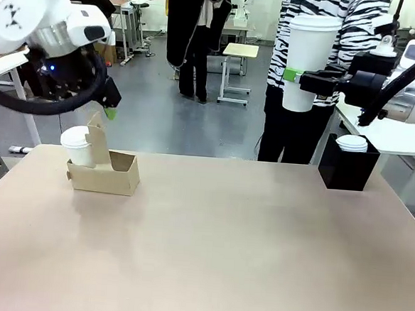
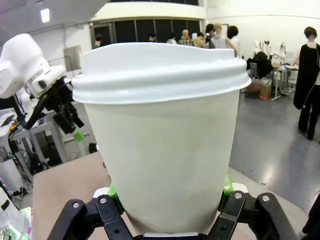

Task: Pour a drink into a cup and package it in a carrier.
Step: Position the Cup Carrier in the center of the table.

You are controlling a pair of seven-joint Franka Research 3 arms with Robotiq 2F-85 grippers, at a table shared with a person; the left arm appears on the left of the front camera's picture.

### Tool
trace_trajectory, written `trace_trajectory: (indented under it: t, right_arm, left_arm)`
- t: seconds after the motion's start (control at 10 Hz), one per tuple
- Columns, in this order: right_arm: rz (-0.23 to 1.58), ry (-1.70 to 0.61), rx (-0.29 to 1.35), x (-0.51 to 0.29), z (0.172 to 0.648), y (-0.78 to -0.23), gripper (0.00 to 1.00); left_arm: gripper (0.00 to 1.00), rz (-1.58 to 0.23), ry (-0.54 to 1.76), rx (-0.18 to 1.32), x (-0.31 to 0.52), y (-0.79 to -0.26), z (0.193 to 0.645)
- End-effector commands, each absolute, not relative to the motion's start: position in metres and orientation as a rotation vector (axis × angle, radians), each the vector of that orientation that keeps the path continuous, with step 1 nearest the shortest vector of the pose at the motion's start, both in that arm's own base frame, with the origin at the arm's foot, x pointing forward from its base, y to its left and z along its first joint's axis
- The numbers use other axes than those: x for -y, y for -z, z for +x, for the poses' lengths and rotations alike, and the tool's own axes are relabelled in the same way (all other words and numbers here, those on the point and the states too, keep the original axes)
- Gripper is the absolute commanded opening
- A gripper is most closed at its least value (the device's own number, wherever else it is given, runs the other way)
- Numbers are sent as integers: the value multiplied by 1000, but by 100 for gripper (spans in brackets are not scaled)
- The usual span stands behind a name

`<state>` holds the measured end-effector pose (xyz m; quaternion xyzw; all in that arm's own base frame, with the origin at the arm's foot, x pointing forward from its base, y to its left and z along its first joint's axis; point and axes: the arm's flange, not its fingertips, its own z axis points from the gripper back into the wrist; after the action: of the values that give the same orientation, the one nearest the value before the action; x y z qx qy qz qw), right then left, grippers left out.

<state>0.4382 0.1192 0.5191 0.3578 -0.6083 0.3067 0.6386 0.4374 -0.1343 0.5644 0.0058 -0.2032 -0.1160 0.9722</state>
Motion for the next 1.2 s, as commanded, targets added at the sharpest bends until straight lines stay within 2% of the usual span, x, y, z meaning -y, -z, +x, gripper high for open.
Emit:
trace_trajectory:
  t: [0.0,0.4,0.7,0.8,1.1]
  right_arm:
    - [819,-695,1393,-120,437,-523,80]
    - [819,-695,1393,-120,437,-523,80]
    - [819,-695,1393,-120,437,-523,80]
    - [819,-695,1393,-120,437,-523,80]
    - [819,-695,1393,-120,437,-523,80]
  left_arm:
    - [100,52,153,369,135,-560,483]
    - [100,30,98,307,119,-528,537]
    - [100,59,8,280,108,-515,546]
    - [100,16,103,297,113,-510,543]
    - [100,20,78,290,112,-508,544]
